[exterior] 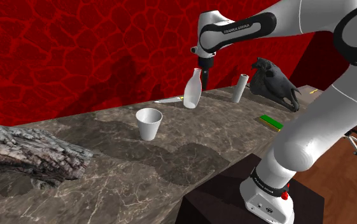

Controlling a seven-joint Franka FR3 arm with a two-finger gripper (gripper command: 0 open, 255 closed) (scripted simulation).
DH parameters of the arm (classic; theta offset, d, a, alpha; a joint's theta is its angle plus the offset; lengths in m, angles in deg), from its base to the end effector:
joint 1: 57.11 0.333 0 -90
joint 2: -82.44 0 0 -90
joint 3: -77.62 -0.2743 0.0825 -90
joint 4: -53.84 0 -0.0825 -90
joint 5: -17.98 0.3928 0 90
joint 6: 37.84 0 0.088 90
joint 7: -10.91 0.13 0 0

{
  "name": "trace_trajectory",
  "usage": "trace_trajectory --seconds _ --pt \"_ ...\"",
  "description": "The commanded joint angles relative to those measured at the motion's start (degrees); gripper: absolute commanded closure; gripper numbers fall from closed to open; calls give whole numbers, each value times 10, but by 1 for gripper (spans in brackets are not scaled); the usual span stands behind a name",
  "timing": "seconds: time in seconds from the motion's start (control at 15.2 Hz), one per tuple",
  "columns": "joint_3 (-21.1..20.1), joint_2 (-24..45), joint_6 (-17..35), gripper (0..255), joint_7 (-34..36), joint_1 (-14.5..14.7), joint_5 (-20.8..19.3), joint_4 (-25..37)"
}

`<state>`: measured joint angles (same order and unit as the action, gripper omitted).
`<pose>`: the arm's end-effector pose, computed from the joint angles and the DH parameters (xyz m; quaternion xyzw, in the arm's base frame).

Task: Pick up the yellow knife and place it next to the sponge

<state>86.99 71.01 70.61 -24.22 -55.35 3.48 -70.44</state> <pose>0.4921 -0.0906 0.4060 0.9533 0.2817 -0.0730 0.0810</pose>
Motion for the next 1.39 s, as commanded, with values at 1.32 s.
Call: trace_trajectory --seconds 1.32 --pt "-4 442 143 0 -228 6 -169 300"
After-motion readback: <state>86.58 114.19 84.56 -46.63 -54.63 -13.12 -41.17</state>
